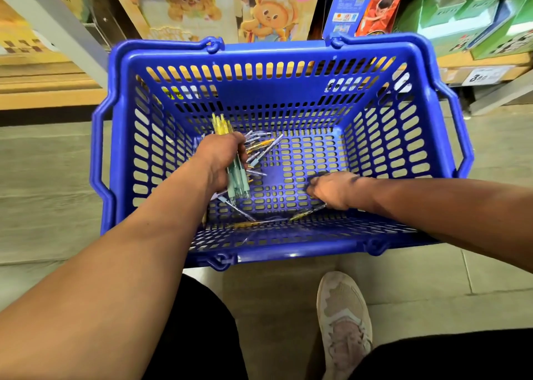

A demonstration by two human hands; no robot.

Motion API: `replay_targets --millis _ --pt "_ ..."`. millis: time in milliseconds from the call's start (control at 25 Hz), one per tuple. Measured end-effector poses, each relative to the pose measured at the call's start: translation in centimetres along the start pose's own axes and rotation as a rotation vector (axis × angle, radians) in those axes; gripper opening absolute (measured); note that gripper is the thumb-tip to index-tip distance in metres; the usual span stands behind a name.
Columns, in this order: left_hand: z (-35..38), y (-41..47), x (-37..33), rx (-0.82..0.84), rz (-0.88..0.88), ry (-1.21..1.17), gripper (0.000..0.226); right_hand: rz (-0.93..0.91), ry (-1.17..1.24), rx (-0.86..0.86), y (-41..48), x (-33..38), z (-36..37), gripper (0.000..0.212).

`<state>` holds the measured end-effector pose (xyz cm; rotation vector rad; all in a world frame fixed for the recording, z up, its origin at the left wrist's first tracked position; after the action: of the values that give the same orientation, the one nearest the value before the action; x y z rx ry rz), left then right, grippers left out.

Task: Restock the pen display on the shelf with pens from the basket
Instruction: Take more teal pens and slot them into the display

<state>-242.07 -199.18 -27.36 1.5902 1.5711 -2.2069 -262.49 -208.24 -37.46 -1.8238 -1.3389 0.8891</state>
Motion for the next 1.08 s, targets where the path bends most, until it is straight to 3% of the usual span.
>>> replay_targets --millis 80,240,440,640,760,1000,1080 --pt "0.0 0.1 0.1 0.005 -0.008 -0.004 0.022 0.001 0.023 -0.006 0.0 -0.1 -0.2 0.068" --pt "-0.2 0.3 0.3 0.016 -0.021 0.023 0.018 -0.036 0.181 -0.032 -0.3 -0.9 -2.1 0.025" --pt "0.2 0.0 0.5 0.036 -0.048 -0.002 0.011 -0.014 1.231 0.11 -0.5 -1.9 -4.4 0.014" --pt "1.0 -0.6 0.7 0.063 -0.09 -0.032 0.015 -0.21 1.777 0.164 -1.8 0.4 -8.5 0.037" --pt "1.5 -0.4 0.2 0.072 -0.078 -0.082 0.024 -0.204 1.911 0.185 -2.1 1.0 -9.6 0.041" --pt "2.0 -0.6 -0.5 0.128 -0.106 -0.121 0.027 -0.084 1.852 0.039 -3.9 -0.5 -11.1 0.008" --pt "2.2 -0.7 -0.3 0.129 -0.127 -0.095 0.031 -0.115 1.862 0.013 -5.0 -1.2 -11.9 0.024"
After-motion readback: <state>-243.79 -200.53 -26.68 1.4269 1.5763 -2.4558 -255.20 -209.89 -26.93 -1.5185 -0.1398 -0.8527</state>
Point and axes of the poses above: each hand's wrist, its own y-axis towards the middle knuckle, its own z-axis out of the palm, x = y × z, the point moved 10 cm from there along y, towards the middle knuckle, and after that the axes turned 7 degrees about z, right-handed, at the moved point
